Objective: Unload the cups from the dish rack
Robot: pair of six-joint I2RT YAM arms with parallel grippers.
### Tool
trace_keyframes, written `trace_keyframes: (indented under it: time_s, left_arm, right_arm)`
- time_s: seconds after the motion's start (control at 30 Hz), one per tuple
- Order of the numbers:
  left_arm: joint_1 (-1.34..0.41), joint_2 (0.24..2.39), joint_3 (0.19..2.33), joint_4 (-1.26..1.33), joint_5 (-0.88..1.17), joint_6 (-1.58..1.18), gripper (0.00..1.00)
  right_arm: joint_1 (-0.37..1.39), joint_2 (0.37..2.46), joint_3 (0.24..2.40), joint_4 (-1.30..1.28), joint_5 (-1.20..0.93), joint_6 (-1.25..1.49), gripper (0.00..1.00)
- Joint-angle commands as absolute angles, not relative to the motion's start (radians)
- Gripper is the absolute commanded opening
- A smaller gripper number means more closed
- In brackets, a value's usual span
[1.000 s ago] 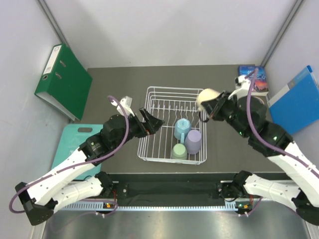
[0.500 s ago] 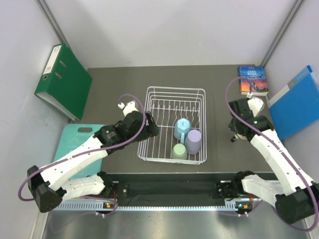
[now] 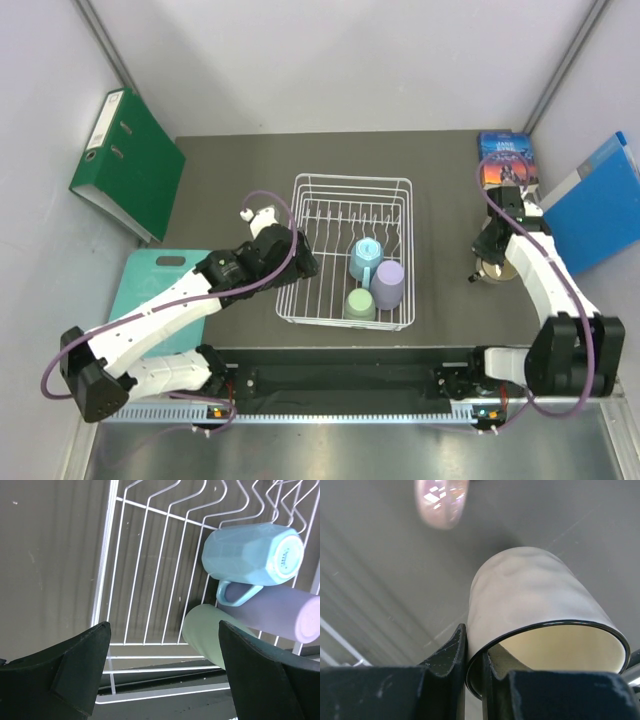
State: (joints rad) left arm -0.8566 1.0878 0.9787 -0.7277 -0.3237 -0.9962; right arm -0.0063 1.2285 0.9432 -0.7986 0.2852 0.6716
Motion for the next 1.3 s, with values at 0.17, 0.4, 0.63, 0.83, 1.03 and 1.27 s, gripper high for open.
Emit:
trace_keyframes:
  time_s: [0.17, 0.4, 0.63, 0.83, 1.03, 1.27]
  left_arm:
    - [-0.856, 1.115, 1.031, -0.784, -0.339, -0.996, 0.93]
    - [-0.856, 1.132, 1.026, -0.779, -0.327, -0.997, 0.93]
    - [-0.856, 1.166, 1.034, -0.778, -0.322, -0.996, 0.93]
    - [-0.856, 1.184, 1.035, -0.773, -0.314, -0.996, 0.93]
    - [-0.856, 1.183, 1.035, -0.765, -0.318, -0.996, 0.93]
    - [-0.856, 1.17, 1.043, -0.762, -0.333, -0.968, 0.95]
  right_arm:
    - [-0.083, 1.394, 1.058, -0.712, 0.293, 0.646, 0.0]
    - [-0.101, 1.477, 1.077, -0.687, 0.295, 0.632, 0.0]
    - [-0.14, 1.543, 1.104, -0.68, 0.276, 0.609, 0.02]
    - [-0.14, 1.542, 1.112, -0.66, 0.238, 0.601, 0.28]
    - [-0.138, 1.494, 1.13, -0.669, 0.19, 0.609, 0.37]
    - [-0.088, 1.344, 1.181, -0.707, 0.101, 0.649, 0.54]
